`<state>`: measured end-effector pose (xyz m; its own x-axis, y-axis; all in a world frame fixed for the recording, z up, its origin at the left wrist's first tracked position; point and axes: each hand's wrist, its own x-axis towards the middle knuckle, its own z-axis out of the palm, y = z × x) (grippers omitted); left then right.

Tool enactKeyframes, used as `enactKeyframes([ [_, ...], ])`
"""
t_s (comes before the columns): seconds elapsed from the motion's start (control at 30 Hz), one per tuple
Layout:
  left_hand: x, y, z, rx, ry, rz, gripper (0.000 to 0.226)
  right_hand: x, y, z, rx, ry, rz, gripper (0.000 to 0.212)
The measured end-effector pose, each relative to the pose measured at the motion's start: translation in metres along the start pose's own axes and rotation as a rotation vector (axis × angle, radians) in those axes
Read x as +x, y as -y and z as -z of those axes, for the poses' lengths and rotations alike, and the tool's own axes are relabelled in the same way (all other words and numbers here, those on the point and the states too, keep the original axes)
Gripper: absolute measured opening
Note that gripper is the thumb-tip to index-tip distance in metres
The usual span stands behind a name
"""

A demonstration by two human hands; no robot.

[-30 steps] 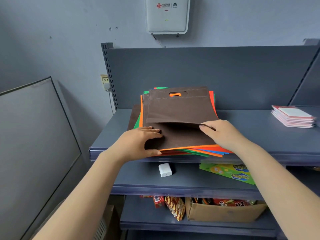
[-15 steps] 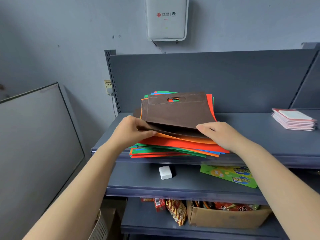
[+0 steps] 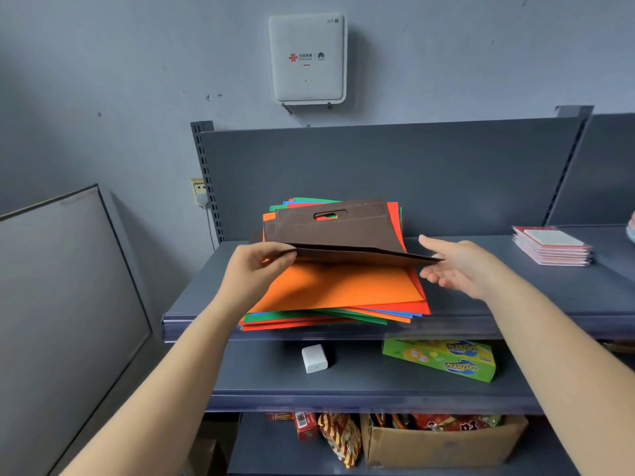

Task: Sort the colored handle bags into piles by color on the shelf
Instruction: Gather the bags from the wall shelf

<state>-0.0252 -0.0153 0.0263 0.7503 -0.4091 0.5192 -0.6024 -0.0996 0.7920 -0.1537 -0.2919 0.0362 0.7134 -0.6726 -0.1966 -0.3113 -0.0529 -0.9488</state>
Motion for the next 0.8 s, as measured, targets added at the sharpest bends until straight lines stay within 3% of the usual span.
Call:
enactKeyframes([
  [0.13,-0.006,0.000,-0.002,0.083,0.115,-0.053,0.025,0.006,0.004,-0.003,0.211,0.099,-0.036,0.026],
  [0.27,-0.008,0.006,0.006,0.534,-0.018,-0.060,0.015,0.007,0.006,-0.006,0.091,0.062,-0.037,0.016],
  [0.37,-0.013,0.013,0.018,0.724,-0.117,0.178,0.023,0.007,0.003,0.002,0.008,-0.113,0.029,0.019],
  [0.47,-0.019,0.018,0.029,0.795,-0.071,0.421,0.041,0.005,0.000,0.008,0.007,-0.115,0.017,0.018],
  [0.63,-0.024,0.017,0.031,0.525,0.064,0.587,0.046,0.001,-0.008,-0.001,0.088,-0.049,0.036,0.021],
  [0.8,-0.018,0.010,0.028,0.087,-0.053,0.716,0.028,-0.001,-0.022,-0.010,0.163,-0.076,0.097,0.025],
])
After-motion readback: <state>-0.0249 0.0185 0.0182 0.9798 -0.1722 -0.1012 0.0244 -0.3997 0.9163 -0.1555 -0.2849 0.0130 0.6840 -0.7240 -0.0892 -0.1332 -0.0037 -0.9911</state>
